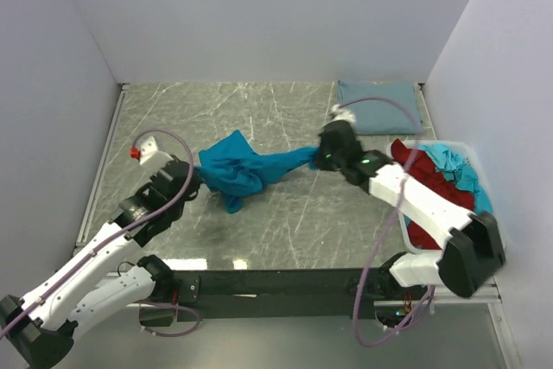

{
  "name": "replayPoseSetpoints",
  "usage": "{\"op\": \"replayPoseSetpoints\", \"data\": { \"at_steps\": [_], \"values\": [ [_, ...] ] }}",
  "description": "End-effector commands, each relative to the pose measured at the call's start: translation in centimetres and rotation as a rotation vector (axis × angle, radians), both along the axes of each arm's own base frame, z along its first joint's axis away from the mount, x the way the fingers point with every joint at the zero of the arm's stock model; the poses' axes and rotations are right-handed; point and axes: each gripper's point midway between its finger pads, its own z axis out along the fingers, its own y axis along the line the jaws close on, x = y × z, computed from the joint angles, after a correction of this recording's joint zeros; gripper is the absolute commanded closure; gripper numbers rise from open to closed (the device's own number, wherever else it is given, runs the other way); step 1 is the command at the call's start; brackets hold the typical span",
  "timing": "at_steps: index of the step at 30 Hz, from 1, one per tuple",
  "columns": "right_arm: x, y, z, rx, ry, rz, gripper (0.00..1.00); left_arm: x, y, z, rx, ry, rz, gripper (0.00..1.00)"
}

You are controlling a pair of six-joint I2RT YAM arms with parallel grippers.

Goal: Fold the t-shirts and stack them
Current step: Flatten the tshirt out

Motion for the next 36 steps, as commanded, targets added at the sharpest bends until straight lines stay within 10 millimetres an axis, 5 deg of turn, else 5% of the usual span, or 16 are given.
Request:
{"op": "replayPoseSetpoints", "data": {
  "at_steps": [1,6,7,8,11,16,20,23,28,31,33,34,35,36],
  "values": [
    [1.5,-5.0,7.3,0.016,-0.16,-0.104,1.0,1.7,1.9,6.8,0.015,-0.165,0.078,1.0],
    [1.1,-8.4,16.5,0.017,-0.364,-0.172,1.0,3.0,3.0,16.8,0.007,-0.336,0.111,1.0],
    [0.6,-9.2,19.9,0.038,-0.435,-0.187,1.0,2.9,3.0,18.5,0.016,-0.363,0.1,1.0],
    [0.2,-9.6,21.2,0.04,-0.456,-0.188,1.0,2.6,3.0,21.7,-0.018,-0.428,0.091,1.0],
    [-1.6,-11.0,27.0,0.085,-0.582,-0.205,1.0,1.1,4.5,27.0,-0.05,-0.54,0.113,0.99],
    [-6.5,-13.3,33.4,0.178,-0.738,-0.202,1.0,-2.7,7.3,32.2,-0.085,-0.653,0.129,0.99],
    [-9.6,-13.3,35.1,0.247,-0.801,-0.127,1.0,-4.1,7.4,33.3,-0.098,-0.696,0.082,0.99],
    [-10.5,-12.9,35.0,0.27,-0.801,-0.089,1.0,-3.8,7.2,33.1,-0.098,-0.69,0.08,0.99],
    [-7.3,-13.1,31.5,0.198,-0.691,-0.186,1.0,-0.6,5.5,30.2,-0.042,-0.59,0.094,0.99],
    [-3.7,-11.9,27.7,0.131,-0.581,-0.199,0.99,3.3,4.0,25.3,0.031,-0.452,0.142,0.99],
    [-0.5,-10.6,23.8,0.099,-0.482,-0.178,0.99,6.9,2.6,20.0,0.074,-0.323,0.099,0.99],
    [0.8,-10.4,22.1,0.107,-0.436,-0.163,0.98,8.6,3.6,16.3,0.089,-0.242,0.119,0.99],
    [2.4,-9.6,21.0,0.127,-0.421,-0.138,0.97,10.7,1.6,13.0,0.06,-0.173,0.021,0.99],
    [4.6,-8.9,16.2,0.091,-0.318,-0.112,0.97,11.7,1.4,10.4,0.048,-0.121,0.003,0.99]
  ]
}}
